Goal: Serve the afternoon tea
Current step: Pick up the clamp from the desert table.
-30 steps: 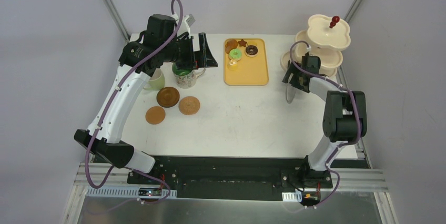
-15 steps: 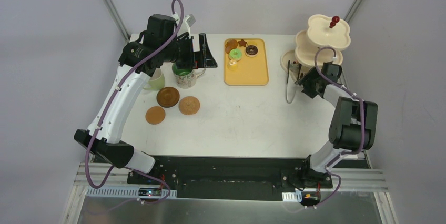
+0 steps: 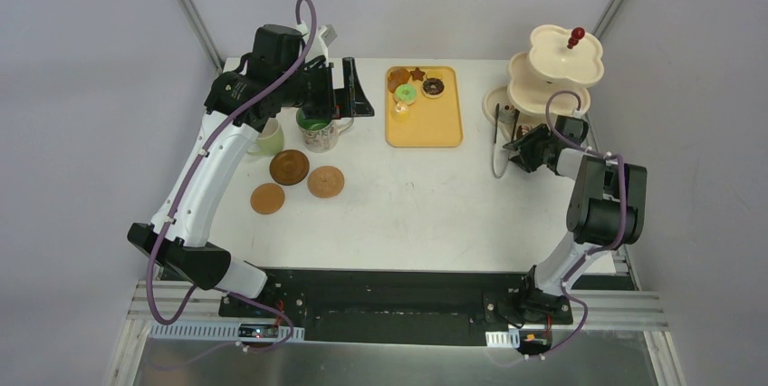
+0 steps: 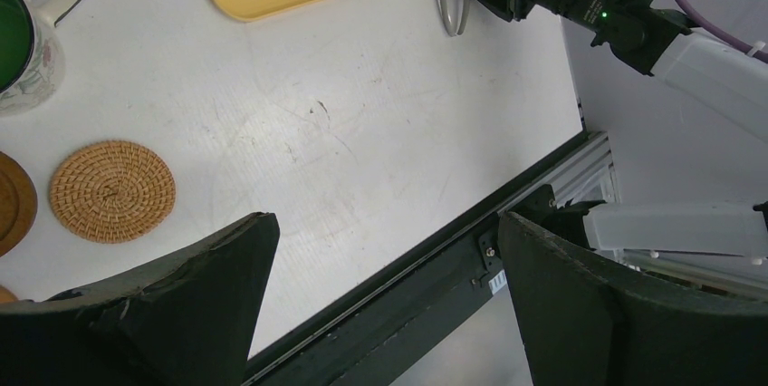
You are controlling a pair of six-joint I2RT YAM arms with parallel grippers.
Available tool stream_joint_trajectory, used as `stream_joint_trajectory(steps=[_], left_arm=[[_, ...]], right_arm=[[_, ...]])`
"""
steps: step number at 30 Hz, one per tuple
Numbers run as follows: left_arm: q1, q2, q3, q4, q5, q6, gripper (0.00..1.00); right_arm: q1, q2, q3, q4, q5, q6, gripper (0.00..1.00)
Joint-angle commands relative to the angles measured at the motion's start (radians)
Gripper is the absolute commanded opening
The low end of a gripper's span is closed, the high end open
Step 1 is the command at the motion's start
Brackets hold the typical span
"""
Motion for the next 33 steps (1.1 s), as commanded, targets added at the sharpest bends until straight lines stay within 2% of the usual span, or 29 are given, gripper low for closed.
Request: stream_joint_trajectory(steps=[1, 7, 13, 27, 33], left_arm=[[0.012, -0.025, 0.019, -0.001, -0.012, 0.016, 0.97], [0.012, -0.014, 0.030, -0.004, -0.011, 0.017, 0.97], [0.012, -0.011, 0.042, -0.012, -0.015, 0.021, 0.97], [0.012, -0.010, 0.033, -0.006, -0.013, 0.014, 0.97], [0.012, -0.011, 0.027, -0.003, -0.007, 0.009, 0.97]], right_arm=[[0.002, 0.030, 0.016, 0.067, -0.033, 0.050, 0.46], [0.003, 0.064, 0.044, 0.077, -0.040, 0.063, 0.34], [0.002, 0.024, 0.065, 0.060, -0.034, 0.060, 0.21], [0.003, -0.027, 0.036, 0.075, -0.074, -0.023, 0.10], [0.041, -0.019, 0.126, -0.066, 0.021, -0.149, 0.10]])
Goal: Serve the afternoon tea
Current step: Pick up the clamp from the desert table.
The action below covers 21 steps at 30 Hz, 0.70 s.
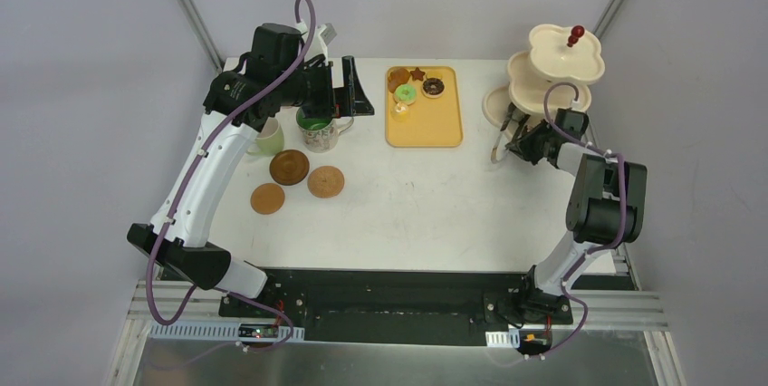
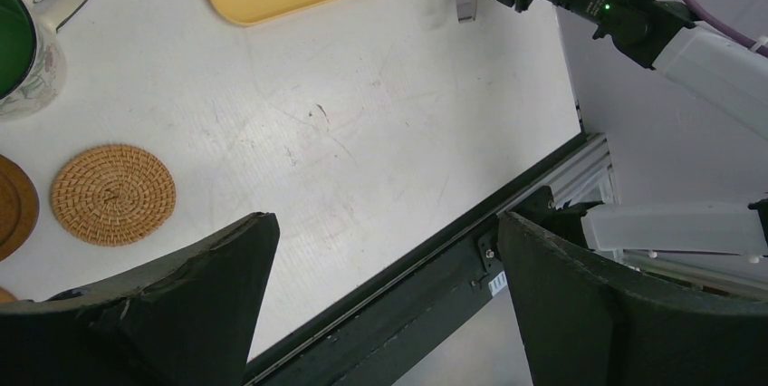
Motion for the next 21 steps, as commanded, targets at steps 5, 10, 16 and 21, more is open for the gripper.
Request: stream_joint_trajectory(steps=[5, 10, 16, 21], left_arm=[[0.012, -0.016, 0.007, 0.004, -0.003, 0.003, 0.97], [0.012, -0.021, 0.001, 0.008, -0.003, -0.002, 0.97], [0.012, -0.027, -0.005, 0.009, -0.009, -0.003, 0.97], [0.012, -0.026, -0.017, 0.007, -0.012, -0.005, 0.97]], right_arm=[[0.117, -0.001, 0.202, -0.272, 0.268, -0.250, 0.03], [0.192, -0.017, 0.202, -0.293, 0.456, -0.312, 0.00], [0.200, -0.043, 0.145, -0.286, 0.434, -0.331, 0.00], [0.230, -0.143, 0.056, -0.233, 0.432, -0.362, 0.00]])
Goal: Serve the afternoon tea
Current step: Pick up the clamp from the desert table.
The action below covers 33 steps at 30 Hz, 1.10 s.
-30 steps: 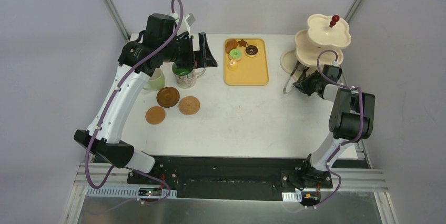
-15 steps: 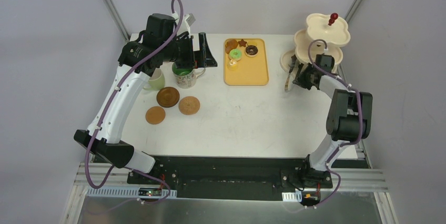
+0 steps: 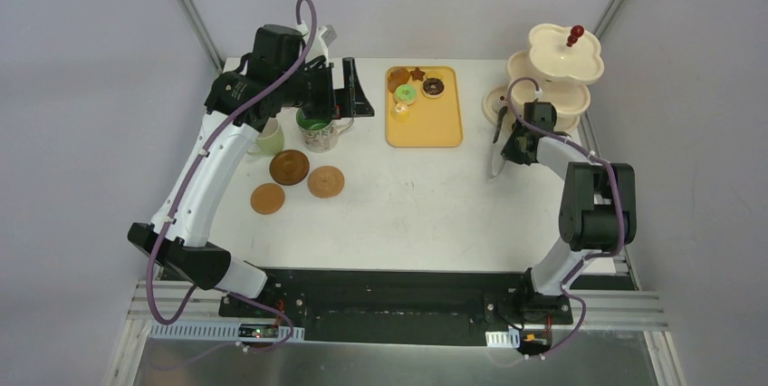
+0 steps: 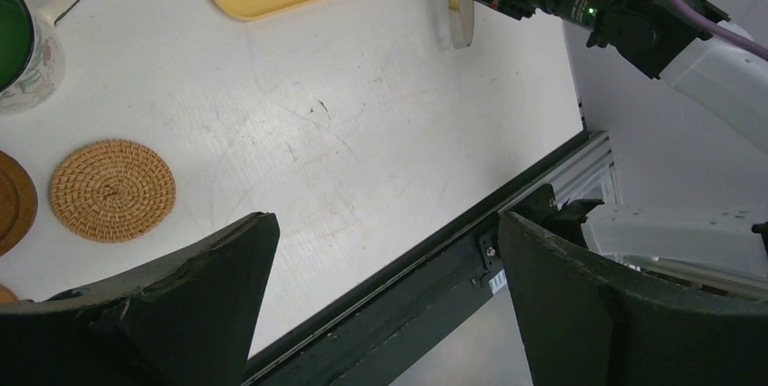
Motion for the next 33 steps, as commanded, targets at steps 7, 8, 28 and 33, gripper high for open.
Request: stream_joint_trajectory(steps=[7, 8, 28, 33], left_arm=[[0.012, -0.022, -0.054, 0.026, 0.021, -0.052, 0.97], [0.012, -0.026, -0.072, 0.035, 0.034, -0.069, 0.97], [-0.172, -0.179, -0.538, 0.498, -0.012, -0.577, 0.88], [-0.239, -0.109, -0.453, 0.445, -0.184, -0.580, 0.82]], right_arm=[[0.087, -0.248, -0.104, -0.006, 0.023, -0.083, 0.00], [0.099, -0.267, -0.111, -0.012, 0.015, -0.085, 0.00], [0.701, -0.471, 0.126, -0.359, 0.230, 0.125, 0.00], [0.743, -0.485, 0.108, -0.328, 0.258, 0.102, 0.00]])
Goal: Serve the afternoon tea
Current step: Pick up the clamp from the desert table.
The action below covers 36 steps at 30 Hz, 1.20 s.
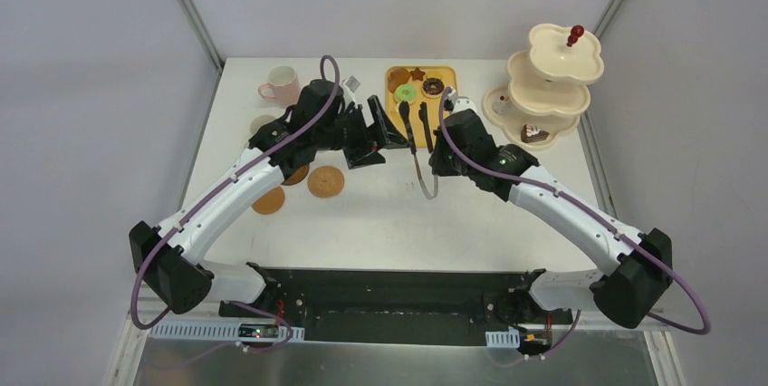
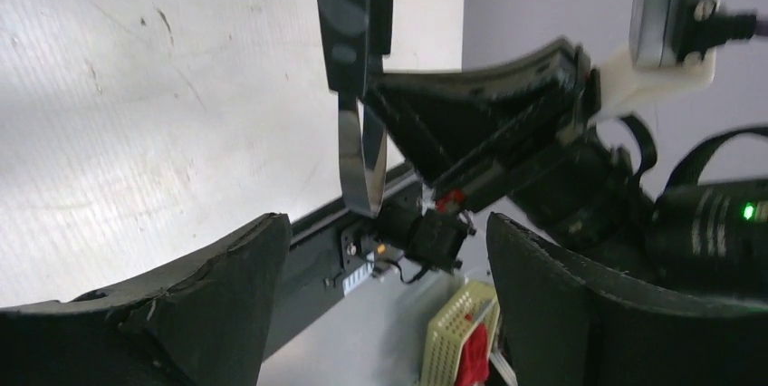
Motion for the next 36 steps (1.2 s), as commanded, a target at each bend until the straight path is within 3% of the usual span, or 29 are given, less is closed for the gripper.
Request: stream_joint_trajectory(steps=[1, 5, 12, 18, 27, 31, 36], left_arm=[[-0.049, 0.066, 0.104, -0.023, -0.210, -0.025, 0.80], [-0.096, 0.142, 0.163, -0.063, -0.308, -0.052, 0.76], [-0.156, 0.301, 0.313, -0.132, -0.388, -0.054, 0.80], [-0.165, 0.366, 0.359, -0.135, -0.395, -0.058, 0.72], [-0.165, 0.373, 0.356, -0.121, -0.372, -0.020, 0.37], [-0.156, 0.334, 0.308, -0.102, -0.383, -0.006, 0.19], [-0.125, 0.277, 0.226, -0.031, -0.350, -0.007, 0.03]], right_arm=[[0.014, -0.039, 0.016, 0.003, 0.069, -0.001, 0.00], [0.023, -0.027, 0.043, 0.017, 0.084, -0.044, 0.00], [0.029, -0.035, 0.047, 0.054, 0.076, -0.125, 0.00], [0.028, -0.031, 0.066, 0.063, 0.068, -0.140, 0.00], [0.022, -0.037, 0.073, 0.054, 0.067, -0.065, 0.00], [-0.007, -0.046, 0.067, 0.048, 0.031, -0.017, 0.00], [-0.068, -0.055, 0.064, 0.046, -0.036, 0.050, 0.00]])
